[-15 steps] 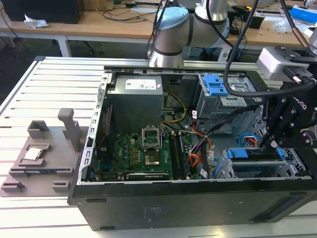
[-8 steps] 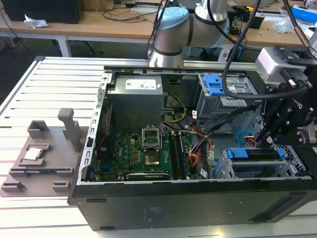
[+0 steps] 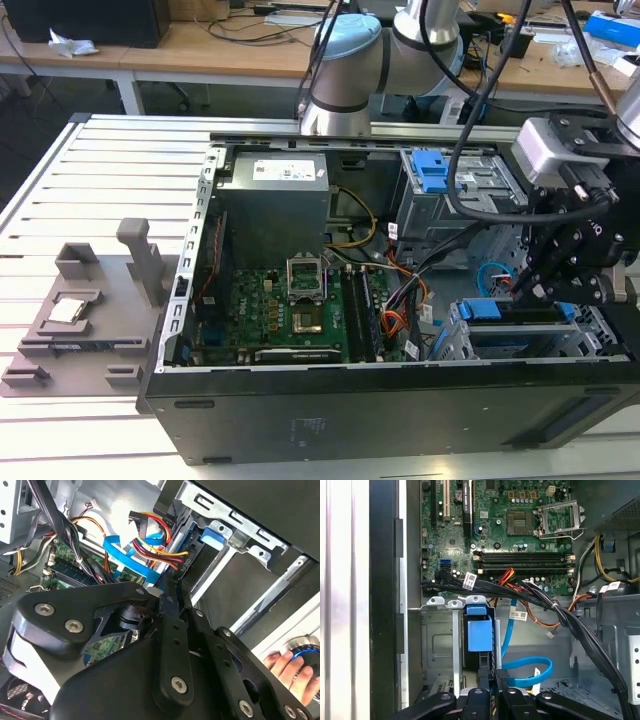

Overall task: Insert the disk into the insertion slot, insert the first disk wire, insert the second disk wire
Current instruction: 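Insert the second disk wire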

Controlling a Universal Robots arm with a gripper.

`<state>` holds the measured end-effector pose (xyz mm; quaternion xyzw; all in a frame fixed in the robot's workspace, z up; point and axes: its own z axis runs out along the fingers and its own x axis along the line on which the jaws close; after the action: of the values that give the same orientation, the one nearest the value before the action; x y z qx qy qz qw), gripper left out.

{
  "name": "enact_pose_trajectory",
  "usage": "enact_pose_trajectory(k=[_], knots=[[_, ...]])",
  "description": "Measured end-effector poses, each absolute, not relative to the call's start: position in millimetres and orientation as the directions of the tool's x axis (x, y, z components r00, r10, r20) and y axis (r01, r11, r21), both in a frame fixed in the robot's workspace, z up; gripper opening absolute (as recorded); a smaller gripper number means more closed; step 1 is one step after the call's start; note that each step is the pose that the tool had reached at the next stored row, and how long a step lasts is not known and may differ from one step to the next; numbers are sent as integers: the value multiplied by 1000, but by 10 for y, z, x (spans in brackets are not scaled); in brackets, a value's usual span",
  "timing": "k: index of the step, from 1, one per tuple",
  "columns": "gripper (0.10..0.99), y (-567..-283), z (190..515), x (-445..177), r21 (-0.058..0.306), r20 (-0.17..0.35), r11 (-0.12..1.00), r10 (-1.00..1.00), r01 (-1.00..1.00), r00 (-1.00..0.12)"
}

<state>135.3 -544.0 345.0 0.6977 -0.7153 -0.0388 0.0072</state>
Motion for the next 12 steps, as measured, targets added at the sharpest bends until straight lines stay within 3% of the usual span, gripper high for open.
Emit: enact_pose_trajectory(k=[12], knots=[[165,-5448,3404,1329,66,-45,23,-999,-998,-26]])
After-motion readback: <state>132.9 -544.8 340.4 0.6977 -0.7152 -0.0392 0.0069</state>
